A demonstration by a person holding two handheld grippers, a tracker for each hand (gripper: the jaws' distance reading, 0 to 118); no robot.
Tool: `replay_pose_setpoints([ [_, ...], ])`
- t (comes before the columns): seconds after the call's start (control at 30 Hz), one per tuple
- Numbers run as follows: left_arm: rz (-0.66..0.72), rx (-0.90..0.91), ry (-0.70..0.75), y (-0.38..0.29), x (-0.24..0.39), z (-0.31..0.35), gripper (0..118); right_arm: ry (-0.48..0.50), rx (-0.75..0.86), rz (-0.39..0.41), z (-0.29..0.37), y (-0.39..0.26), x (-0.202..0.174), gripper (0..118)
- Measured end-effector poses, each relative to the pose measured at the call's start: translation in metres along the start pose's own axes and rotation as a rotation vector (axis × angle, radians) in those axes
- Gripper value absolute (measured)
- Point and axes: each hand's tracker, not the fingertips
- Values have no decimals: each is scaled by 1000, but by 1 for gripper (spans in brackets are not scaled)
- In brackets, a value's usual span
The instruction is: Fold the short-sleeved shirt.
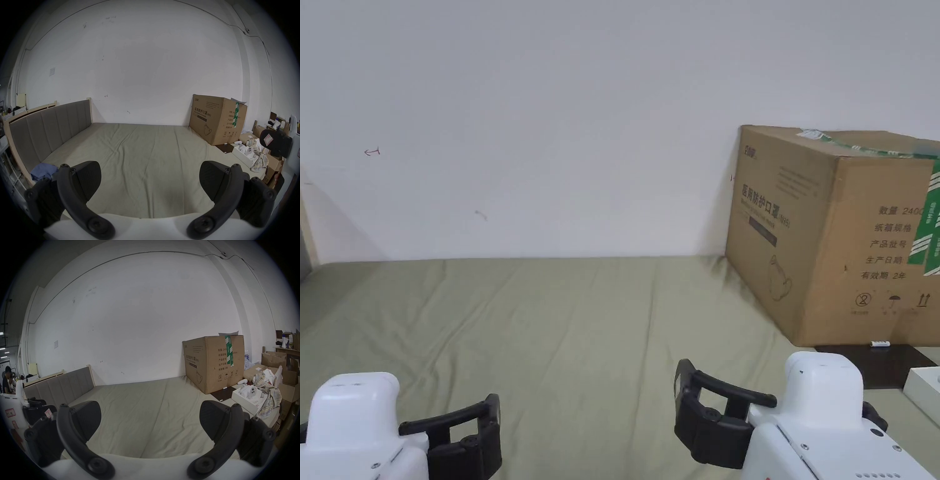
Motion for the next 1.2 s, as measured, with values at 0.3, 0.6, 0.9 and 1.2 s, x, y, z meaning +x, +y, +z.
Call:
replay_pose_setpoints([
  [0.3,-26,5,8,1,2,1,118,-62,31,15,4,1,-6,118],
  [0.6,-16,11,-10,5,3,3,118,-48,19,4,8,9,-10,118],
  [0.9,-22,8,-3,7,3,3,118,-98,19,-34,10,11,-8,118],
  [1.2,-38,0,-5,6,6,2,118,-83,35,-25,15,17,-12,118],
])
